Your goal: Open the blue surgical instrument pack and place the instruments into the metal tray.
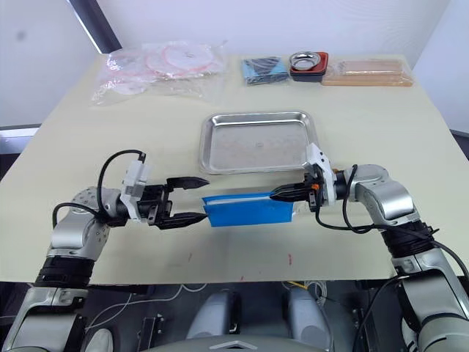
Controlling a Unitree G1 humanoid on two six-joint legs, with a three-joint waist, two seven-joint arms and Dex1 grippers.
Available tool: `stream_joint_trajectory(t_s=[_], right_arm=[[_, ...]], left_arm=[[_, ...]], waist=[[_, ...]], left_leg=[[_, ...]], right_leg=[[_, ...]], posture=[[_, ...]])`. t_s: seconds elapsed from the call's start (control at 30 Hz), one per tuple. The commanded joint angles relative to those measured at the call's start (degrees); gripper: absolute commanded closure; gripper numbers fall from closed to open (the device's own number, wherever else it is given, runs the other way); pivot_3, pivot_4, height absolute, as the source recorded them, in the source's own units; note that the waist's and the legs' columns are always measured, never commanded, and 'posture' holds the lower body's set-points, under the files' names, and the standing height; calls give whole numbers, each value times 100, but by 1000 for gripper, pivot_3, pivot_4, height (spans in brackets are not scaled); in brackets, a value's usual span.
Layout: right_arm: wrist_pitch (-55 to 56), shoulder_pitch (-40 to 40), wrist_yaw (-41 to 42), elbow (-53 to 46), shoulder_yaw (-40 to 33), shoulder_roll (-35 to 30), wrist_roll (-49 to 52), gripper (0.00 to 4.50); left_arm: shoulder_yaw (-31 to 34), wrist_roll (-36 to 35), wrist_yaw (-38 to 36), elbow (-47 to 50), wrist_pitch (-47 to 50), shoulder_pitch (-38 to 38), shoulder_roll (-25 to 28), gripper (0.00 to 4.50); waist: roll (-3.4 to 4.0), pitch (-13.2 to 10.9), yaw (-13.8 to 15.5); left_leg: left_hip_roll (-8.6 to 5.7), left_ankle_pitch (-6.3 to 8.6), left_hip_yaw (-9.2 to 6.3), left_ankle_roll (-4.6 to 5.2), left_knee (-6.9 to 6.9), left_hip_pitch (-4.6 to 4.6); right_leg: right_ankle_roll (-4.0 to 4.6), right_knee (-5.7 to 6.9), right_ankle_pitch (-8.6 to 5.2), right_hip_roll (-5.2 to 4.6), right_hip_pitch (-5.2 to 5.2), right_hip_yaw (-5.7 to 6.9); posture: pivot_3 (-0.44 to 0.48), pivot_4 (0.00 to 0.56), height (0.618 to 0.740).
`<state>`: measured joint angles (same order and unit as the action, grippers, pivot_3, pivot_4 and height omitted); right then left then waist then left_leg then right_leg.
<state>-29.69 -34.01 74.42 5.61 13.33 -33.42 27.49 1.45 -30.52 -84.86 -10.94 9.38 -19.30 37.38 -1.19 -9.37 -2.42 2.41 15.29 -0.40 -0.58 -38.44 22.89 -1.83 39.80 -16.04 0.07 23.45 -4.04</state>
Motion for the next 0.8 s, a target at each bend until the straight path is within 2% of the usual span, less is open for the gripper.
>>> stream_joint_trajectory(t_s=[0.03,0.17,0.23,0.27,0.37,0.5,0.73,0.77,0.8], right_arm=[[64,-29,2,-31,-47,44,-97,4412],[39,43,-24,-130,-78,61,-105,4412],[43,60,-27,-141,-93,68,-110,4500],[45,65,-28,-142,-99,70,-114,4500],[59,67,-26,-131,-114,80,-127,4500],[56,74,-19,-146,-126,92,-137,4500],[289,161,-52,-243,-277,95,-147,4500],[278,183,-45,-272,-327,78,-114,3902],[176,210,15,-334,-396,26,-8,3650]], left_arm=[[-50,7,-198,-79,-88,-164,-65,0],[-132,42,-264,-183,-94,-235,-165,0],[-150,29,-276,-232,-66,-263,-211,570],[-157,31,-278,-256,-57,-275,-238,915],[-207,84,-299,-341,-96,-300,-312,2319],[-230,133,-322,-374,-99,-305,-381,4365],[-191,119,-286,-328,-96,-269,-427,4445],[-185,117,-284,-313,-94,-258,-422,4500],[-177,113,-278,-294,-89,-248,-416,4500]], waist=[[0,0,0],[0,0,-3],[0,0,-5],[0,0,-5],[0,0,-3],[0,0,-2],[0,0,9],[0,0,9],[0,0,10]], left_leg=[[0,0,0,0,0,0],[0,0,-1,0,0,0],[0,0,-1,0,0,0],[0,0,-2,0,0,0],[0,0,-1,0,0,0],[0,0,-2,0,0,0],[-1,0,-3,0,0,1],[-1,0,-3,0,0,1],[-1,0,-3,0,0,1]], right_leg=[[0,0,0,0,0,0],[0,0,0,0,0,0],[0,0,0,0,0,0],[0,0,0,0,0,0],[0,0,0,0,0,1],[0,0,0,0,0,0],[0,0,0,-2,0,1],[0,0,0,-2,0,1],[0,-1,0,-3,0,1]], posture=[[0,150,740],[0,150,740],[0,150,740],[0,150,740],[0,150,740],[0,150,740],[0,150,740],[0,150,740],[0,150,740]])
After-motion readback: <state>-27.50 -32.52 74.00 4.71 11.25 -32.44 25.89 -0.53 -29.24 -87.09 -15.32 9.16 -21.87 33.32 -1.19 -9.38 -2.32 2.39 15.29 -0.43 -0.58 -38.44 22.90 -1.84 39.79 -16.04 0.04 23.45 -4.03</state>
